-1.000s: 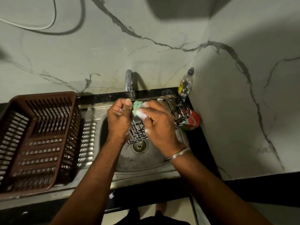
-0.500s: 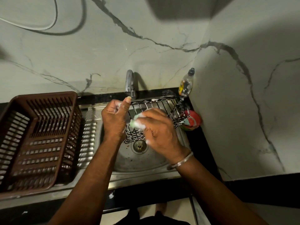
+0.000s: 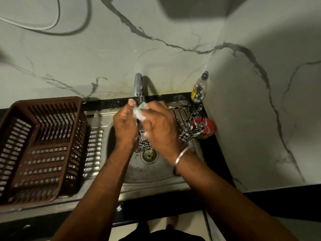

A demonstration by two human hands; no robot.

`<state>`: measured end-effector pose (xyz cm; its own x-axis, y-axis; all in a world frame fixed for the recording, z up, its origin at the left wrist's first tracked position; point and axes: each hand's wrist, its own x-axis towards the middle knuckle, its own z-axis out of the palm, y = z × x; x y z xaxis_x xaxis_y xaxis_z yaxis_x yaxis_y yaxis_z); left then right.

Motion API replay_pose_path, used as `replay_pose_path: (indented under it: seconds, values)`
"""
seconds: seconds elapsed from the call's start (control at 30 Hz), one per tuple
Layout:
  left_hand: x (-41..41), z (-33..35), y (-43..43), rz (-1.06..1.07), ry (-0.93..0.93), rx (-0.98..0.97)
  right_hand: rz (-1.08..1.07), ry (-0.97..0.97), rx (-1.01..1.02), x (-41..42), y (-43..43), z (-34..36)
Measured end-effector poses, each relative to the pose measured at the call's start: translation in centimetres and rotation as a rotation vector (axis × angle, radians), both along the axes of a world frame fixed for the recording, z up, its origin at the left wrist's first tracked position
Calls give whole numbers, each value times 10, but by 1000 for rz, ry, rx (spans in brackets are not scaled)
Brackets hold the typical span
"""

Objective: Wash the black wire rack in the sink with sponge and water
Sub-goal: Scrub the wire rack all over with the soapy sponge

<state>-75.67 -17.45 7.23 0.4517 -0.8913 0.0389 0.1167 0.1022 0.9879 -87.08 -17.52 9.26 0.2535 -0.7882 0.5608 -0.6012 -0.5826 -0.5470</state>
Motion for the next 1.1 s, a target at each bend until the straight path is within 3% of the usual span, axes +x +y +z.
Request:
replay_pose_path:
  seconds: [0.13,0.2,0.3,0.47,0.6,0.73,0.87,1.0,1.1]
  values:
    - [10,-3,-2,63,73,67,363,160,-95,-18,18,-6]
    - [8,-4,-1,78,38,64,262,116,-106,-26,2,-5]
    - [2,-1,1,53,-31,63,-90,-31,-5,-21,-15,0]
    - [11,1,-6,50,52,69,295,168,-91,-31,3,-5]
    - [12,1,-11,59,20,78,-42,101,4,-38,-12,-5]
    - [15,1,-12,55,10,55,174,165,-66,-41,0,-11]
    - [15,-1,-15,80,10,76,0,92,-66,-48,1,-17]
    - [25,-7,-17,107,15,66,180,104,-157,-52,11,-27]
    - [24,-9,-18,93,7,89,-92,-47,-110,-55,-10,-18]
